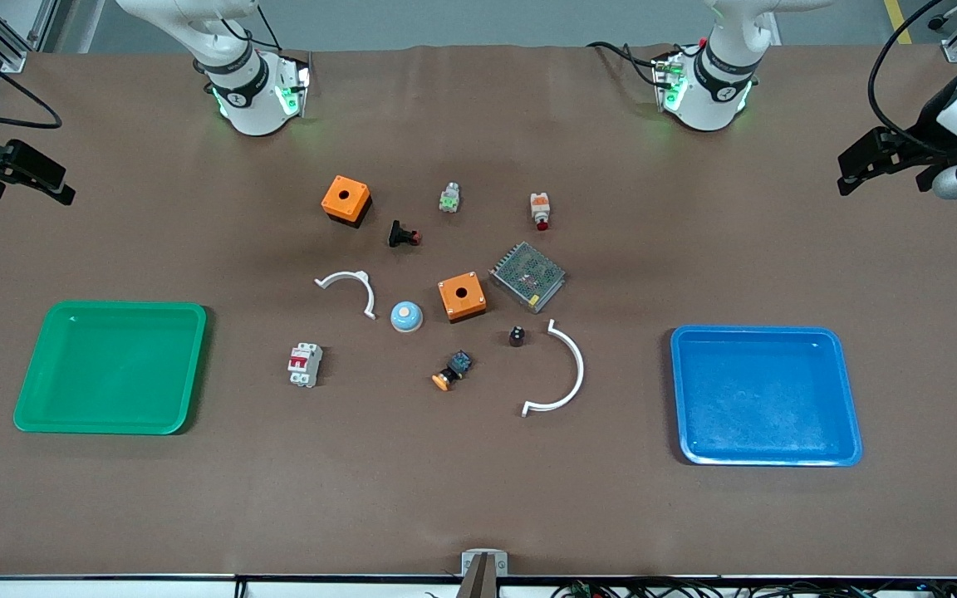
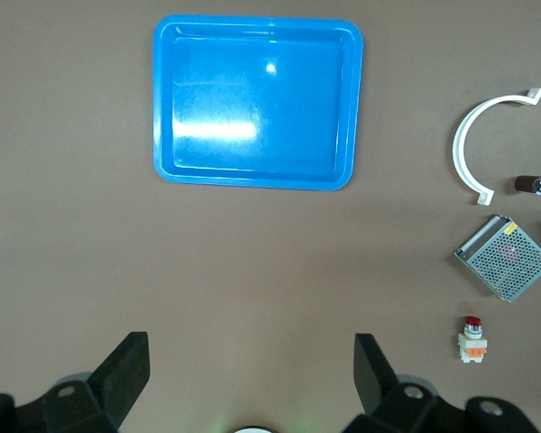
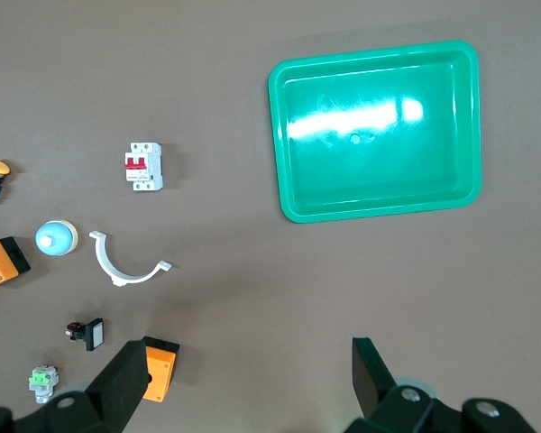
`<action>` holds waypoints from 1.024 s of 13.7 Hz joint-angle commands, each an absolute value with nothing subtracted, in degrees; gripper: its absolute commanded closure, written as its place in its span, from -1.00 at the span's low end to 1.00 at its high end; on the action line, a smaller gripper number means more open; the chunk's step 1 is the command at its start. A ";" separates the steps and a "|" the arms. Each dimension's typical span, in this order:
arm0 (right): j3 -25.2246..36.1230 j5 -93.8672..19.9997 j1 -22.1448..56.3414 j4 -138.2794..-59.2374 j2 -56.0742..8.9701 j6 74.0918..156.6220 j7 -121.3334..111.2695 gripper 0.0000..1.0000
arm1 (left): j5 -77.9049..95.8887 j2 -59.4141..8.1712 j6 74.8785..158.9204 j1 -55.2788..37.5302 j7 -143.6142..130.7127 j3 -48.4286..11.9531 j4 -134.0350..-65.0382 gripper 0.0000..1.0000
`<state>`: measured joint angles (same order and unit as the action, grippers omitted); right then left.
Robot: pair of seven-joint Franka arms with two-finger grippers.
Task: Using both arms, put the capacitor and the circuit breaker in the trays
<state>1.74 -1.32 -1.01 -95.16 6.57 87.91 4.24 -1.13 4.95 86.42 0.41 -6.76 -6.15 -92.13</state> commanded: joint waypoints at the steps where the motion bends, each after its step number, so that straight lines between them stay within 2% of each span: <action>1: 0.97 -2.55 -2.20 -96.24 7.73 88.51 3.17 -1.00 | -0.61 4.13 85.96 0.44 -5.71 -6.42 -90.70 -1.00; 3: 0.97 -2.55 -2.46 -96.15 7.74 88.59 1.68 -1.00 | -0.79 3.96 86.04 0.09 -6.24 -6.42 -90.53 -1.00; 5: 0.97 -2.55 -2.46 -95.98 7.82 88.51 1.76 -1.00 | -0.88 0.81 85.87 -0.26 -6.50 -6.85 -87.56 -1.00; 9: 0.97 -2.37 -2.55 -95.01 7.12 87.80 2.46 -1.00 | -1.23 -5.43 86.12 -1.14 -12.81 -12.46 -86.66 -1.00; 12: 0.97 -1.59 -2.72 -93.44 0.56 91.56 1.93 -1.00 | -1.32 -10.00 91.31 -1.23 -21.15 -18.35 -86.92 -1.00; 14: 0.97 -1.32 -2.55 -93.25 -3.23 97.88 1.76 -1.00 | -2.10 -13.08 94.21 -3.94 -28.62 -20.30 -86.92 -1.00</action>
<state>1.87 -1.29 -1.14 -95.17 1.69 94.38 2.82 -1.14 -10.20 93.10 -2.11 -23.32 -19.01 -88.85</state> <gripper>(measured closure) 0.000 0.000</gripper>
